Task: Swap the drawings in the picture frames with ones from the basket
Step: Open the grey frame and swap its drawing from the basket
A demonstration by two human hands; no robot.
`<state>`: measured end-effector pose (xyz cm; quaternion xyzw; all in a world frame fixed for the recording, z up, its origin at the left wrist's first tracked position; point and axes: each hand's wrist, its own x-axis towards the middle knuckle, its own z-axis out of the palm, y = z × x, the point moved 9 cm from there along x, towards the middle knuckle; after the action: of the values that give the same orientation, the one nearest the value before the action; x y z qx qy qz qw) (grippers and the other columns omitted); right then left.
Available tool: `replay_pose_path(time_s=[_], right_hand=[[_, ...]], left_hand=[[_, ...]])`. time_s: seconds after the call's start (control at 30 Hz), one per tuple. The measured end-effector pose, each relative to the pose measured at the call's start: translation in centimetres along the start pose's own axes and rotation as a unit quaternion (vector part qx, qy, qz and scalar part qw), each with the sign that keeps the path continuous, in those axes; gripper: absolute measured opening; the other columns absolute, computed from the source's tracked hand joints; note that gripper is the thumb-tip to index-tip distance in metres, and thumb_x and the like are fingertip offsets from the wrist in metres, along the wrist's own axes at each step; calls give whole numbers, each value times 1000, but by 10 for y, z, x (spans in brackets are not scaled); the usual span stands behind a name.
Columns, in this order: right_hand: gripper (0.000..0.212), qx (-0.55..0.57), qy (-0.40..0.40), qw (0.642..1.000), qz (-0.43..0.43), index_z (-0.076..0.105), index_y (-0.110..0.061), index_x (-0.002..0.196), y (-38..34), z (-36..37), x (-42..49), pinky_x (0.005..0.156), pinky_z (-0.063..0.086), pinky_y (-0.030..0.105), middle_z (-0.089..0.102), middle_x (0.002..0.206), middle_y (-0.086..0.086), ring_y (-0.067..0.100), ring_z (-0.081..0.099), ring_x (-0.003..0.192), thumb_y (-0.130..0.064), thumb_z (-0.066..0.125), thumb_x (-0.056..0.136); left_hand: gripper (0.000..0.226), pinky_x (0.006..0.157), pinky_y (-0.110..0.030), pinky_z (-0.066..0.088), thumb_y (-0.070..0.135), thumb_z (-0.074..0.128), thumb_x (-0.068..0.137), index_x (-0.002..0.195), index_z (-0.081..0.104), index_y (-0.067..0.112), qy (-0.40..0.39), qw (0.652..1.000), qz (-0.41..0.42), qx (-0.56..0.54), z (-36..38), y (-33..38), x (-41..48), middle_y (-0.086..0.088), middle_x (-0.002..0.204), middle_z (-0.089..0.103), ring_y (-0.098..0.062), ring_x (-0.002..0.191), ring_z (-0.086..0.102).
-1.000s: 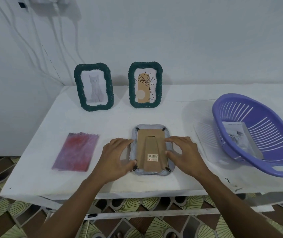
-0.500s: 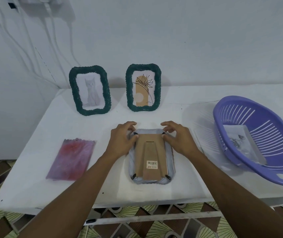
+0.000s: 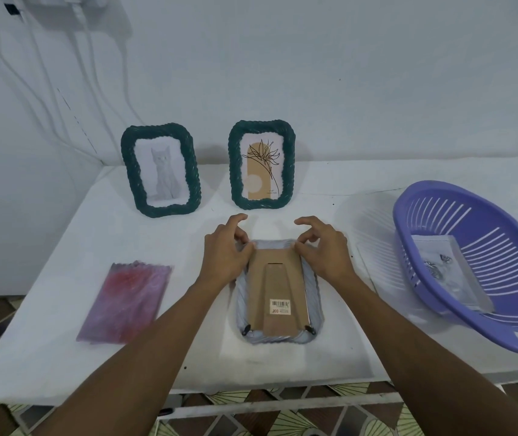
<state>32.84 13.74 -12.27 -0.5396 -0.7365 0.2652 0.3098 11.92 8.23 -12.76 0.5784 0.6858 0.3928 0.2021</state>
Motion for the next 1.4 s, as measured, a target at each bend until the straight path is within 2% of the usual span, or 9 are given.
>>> replay_pose_path(time_s=[0.2,0.3,0.4,0.5,0.63,0.83,0.97,1.13,1.4], right_hand=[[35,-6,24,1000,17,57,-39,110,2,0,4,91,43,48,66,77,-18,8,55,90,-24,70,81],[34,-5,31,999,14,55,-38,114,2,0,0,92,38,45,65,84,-19,9,53,96,-27,67,85],[31,5,23,1000,1,56,-37,116,4,-2,-9,96,37,45,63,104,-19,11,51,105,-28,65,88],[27,15,20,998,-50,61,-37,109,4,-11,-27,96,41,46,61,114,-15,15,51,109,-23,66,86],[30,5,-5,993,-119,66,-29,105,-2,-20,-64,97,40,32,56,120,-13,9,45,112,-12,70,81],[29,-4,-69,985,-159,68,-33,105,-4,-20,-110,98,41,47,52,129,-25,7,43,121,-43,65,79],[37,-29,-81,981,-174,66,-38,105,-9,-20,-127,95,39,47,53,132,-22,5,43,122,-54,69,72],[36,-39,-99,980,-165,67,-39,98,-7,-16,-131,98,33,44,51,135,-21,4,41,122,-50,78,66],[26,-38,-127,980,-149,69,-42,91,-7,-12,-131,102,25,41,47,141,-21,4,37,125,-41,82,68]], left_hand=[[53,97,-40,48,26,71,85,134,48,26,8,1000,-6,10,2,-2,8,5,91,62,-15,93,56],[53,98,-39,45,27,69,87,135,47,25,2,1000,-10,5,4,-6,7,5,95,62,-15,97,55],[52,97,-27,40,28,66,88,135,44,26,-8,1000,-14,-8,1,-8,-5,6,114,57,-13,111,49],[41,100,-25,39,28,64,86,125,52,25,-38,999,34,8,-4,-1,-33,8,124,50,-8,116,45],[46,99,-6,29,50,62,79,121,57,32,-115,990,78,-15,-8,7,-81,19,128,45,1,124,41],[59,107,-24,32,59,70,74,126,56,33,-158,979,120,40,-9,6,-124,18,143,38,-1,134,32],[48,106,-29,38,58,70,74,114,61,32,-130,982,131,41,-10,7,-132,17,138,44,-4,131,38],[36,103,-27,39,52,69,77,100,69,23,-108,980,166,19,-11,12,-135,14,126,55,-7,123,45],[31,102,-30,39,52,70,77,94,73,26,-115,982,149,-16,-9,9,-135,15,124,55,-7,119,45]])
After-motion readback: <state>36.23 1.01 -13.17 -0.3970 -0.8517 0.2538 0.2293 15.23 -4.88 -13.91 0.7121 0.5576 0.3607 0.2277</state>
